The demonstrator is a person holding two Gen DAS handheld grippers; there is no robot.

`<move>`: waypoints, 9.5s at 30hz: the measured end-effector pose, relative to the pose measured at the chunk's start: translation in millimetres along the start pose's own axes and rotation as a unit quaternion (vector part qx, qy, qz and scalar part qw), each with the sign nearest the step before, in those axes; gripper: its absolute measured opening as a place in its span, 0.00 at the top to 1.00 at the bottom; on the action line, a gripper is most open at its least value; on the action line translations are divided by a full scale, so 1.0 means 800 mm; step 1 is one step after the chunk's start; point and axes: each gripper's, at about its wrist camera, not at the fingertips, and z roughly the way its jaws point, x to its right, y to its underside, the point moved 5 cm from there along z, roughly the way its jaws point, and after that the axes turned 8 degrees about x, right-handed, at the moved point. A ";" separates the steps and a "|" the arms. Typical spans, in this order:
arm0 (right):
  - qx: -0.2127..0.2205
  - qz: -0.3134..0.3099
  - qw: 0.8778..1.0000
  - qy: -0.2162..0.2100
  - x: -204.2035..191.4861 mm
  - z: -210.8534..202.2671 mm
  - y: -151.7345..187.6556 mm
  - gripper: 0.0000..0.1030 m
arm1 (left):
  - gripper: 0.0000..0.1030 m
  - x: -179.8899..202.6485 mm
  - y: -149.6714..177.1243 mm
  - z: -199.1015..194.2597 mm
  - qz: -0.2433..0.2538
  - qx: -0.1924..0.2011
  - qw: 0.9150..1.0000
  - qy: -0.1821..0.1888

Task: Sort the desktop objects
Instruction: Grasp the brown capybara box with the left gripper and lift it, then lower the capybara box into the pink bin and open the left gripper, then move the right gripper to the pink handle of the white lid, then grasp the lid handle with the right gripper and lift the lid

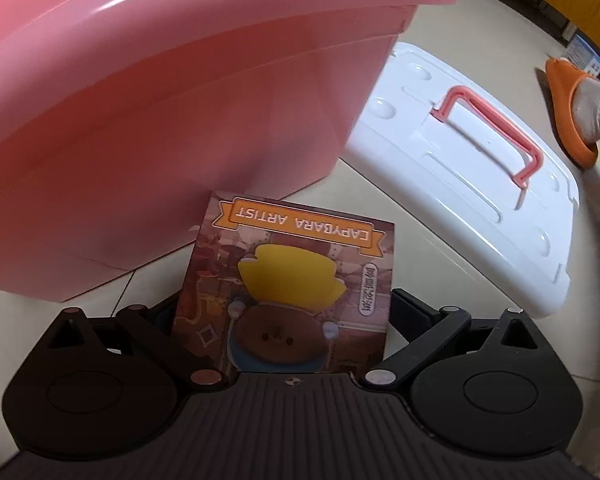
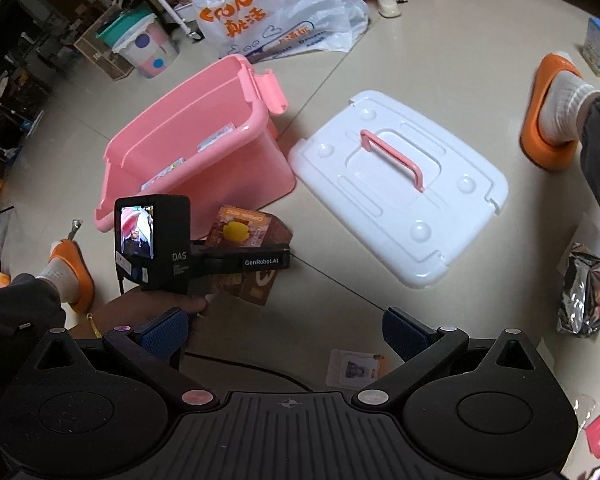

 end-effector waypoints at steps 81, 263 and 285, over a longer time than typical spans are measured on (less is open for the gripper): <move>-0.044 -0.010 0.999 -0.010 -0.010 0.008 0.029 0.00 | 0.18 -0.113 -0.167 -0.146 -0.174 0.081 0.971 -0.142; 0.142 -0.251 0.957 0.037 0.022 0.011 -0.188 0.95 | 0.02 -0.061 -0.035 -0.277 -0.118 0.099 0.971 -0.181; 0.191 -0.287 0.938 -0.043 -0.097 0.031 -0.218 0.95 | 0.02 -0.078 -0.041 -0.274 -0.167 0.097 0.966 -0.169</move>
